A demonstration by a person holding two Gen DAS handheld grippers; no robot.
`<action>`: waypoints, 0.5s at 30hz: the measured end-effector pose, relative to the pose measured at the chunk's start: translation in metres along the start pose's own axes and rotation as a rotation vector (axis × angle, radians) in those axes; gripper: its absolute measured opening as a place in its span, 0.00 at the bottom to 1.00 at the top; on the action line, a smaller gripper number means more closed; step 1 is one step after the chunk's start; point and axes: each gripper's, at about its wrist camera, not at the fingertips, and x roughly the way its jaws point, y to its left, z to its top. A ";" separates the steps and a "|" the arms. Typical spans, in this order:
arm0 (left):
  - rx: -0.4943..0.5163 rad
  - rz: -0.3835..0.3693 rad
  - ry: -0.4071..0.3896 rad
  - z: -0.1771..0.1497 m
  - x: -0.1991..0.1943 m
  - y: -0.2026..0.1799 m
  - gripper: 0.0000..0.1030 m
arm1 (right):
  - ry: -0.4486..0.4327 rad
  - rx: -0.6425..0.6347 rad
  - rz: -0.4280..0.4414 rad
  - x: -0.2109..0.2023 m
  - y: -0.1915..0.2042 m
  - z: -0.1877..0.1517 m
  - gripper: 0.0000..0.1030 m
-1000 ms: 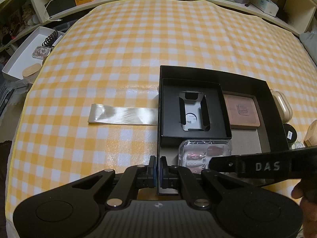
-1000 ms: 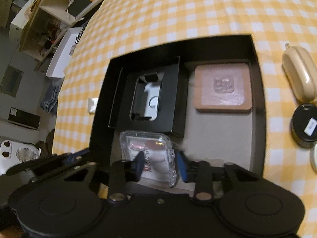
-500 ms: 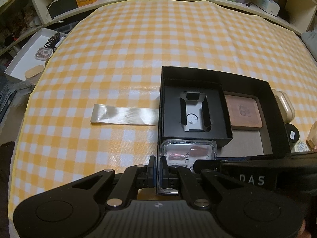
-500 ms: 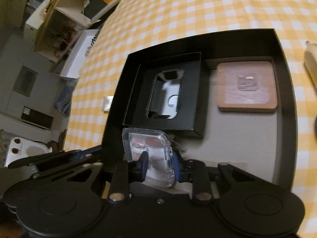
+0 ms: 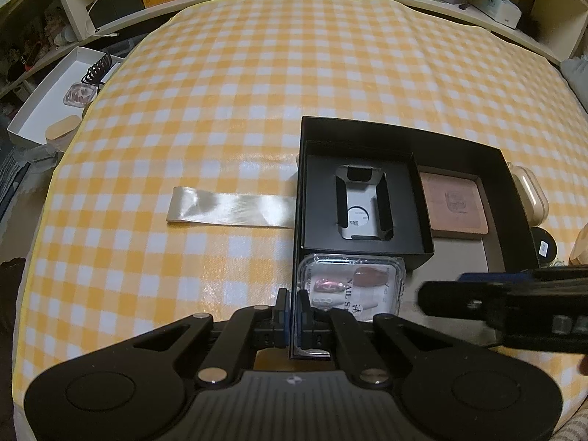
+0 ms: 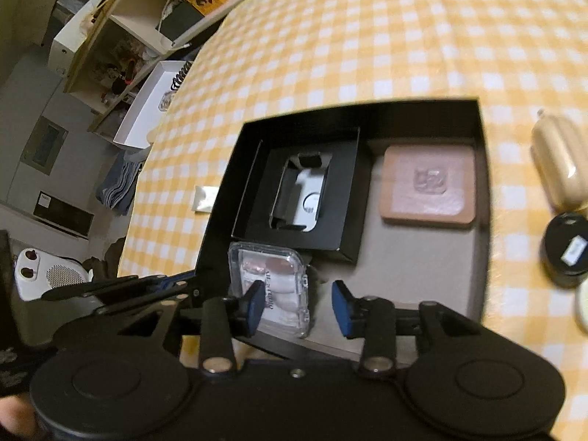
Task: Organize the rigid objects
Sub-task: 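Lower the nail-tip case into the tray beside the black insert, release, then move the right gripper back over the remaining objects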
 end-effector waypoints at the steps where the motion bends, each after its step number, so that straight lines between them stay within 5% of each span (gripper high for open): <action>1: 0.002 0.002 0.001 0.000 0.001 -0.001 0.03 | -0.006 -0.012 -0.011 -0.005 0.001 -0.001 0.47; 15: 0.006 0.005 0.003 0.001 0.002 -0.001 0.03 | -0.064 -0.100 -0.098 -0.051 0.001 -0.015 0.84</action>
